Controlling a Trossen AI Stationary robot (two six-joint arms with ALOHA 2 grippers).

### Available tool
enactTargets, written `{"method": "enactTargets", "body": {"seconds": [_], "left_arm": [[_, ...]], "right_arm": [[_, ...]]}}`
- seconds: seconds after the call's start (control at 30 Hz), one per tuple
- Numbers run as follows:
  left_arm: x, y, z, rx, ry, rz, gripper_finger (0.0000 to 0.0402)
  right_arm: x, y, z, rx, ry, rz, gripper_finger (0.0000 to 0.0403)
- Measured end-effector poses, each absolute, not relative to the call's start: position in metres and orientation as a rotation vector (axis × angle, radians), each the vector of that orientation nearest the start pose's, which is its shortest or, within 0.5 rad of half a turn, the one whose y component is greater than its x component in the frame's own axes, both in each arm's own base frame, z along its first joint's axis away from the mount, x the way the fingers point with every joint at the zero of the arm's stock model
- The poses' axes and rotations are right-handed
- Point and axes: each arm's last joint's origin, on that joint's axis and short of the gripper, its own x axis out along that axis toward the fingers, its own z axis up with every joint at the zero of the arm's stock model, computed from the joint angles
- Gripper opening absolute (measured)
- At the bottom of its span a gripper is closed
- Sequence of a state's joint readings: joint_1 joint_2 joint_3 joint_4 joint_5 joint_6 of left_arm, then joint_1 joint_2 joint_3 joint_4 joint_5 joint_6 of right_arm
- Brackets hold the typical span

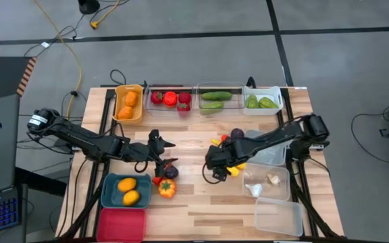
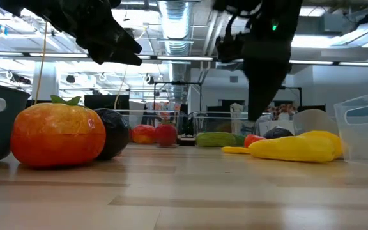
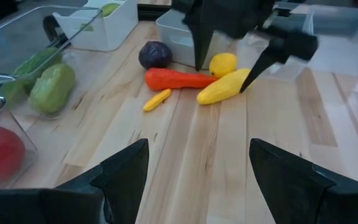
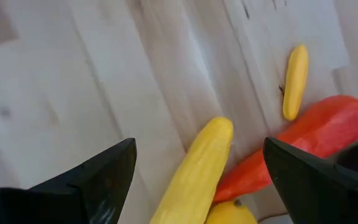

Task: Sort produce into baskets
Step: Put the yellow corn into the gray bin

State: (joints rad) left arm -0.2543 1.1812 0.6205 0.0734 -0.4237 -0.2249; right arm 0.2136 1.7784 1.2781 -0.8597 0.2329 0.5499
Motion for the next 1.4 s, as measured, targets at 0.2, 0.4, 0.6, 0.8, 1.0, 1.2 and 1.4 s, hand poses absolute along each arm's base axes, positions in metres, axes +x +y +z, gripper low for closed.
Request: {"method": "enactTargets", "body": {"seconds": [0.2, 0.4, 0.6, 0.8, 1.0, 1.2, 1.4], "left_arm": [[0.238, -0.049, 0.224, -0.058, 0.437, 0.217, 0.0267], [0.238, -0.049, 0.224, -0.059, 0.434, 0.217, 0.0267], [0.238, -0.049, 0.225, -0.060, 0.432, 0.217, 0.0267], [0.238, -0.050, 0.225, -0.061, 0.431, 0.216, 0.0267], [0.238, -0.050, 0.225, -0.064, 0.431, 0.218, 0.0267], [0.238, -0.050, 0.225, -0.064, 0.431, 0.217, 0.0267], [0.238, -0.050, 0.225, -0.064, 0.431, 0.218, 0.0267]], "right_arm": [[0.337, 0.059, 0.186, 0.159, 1.325, -0.409, 0.0371], [0.335, 0.050, 0.178, 0.161, 1.396, -0.437, 0.0354], [0.335, 0.051, 0.170, 0.183, 1.460, -0.413, 0.0338], [0.336, 0.053, 0.161, 0.202, 1.497, -0.393, 0.0325], [0.337, 0.052, 0.155, 0.217, 1.531, -0.372, 0.0301], [0.337, 0.052, 0.155, 0.218, 1.529, -0.372, 0.0256], [0.337, 0.052, 0.155, 0.216, 1.529, -0.370, 0.0191]]}}
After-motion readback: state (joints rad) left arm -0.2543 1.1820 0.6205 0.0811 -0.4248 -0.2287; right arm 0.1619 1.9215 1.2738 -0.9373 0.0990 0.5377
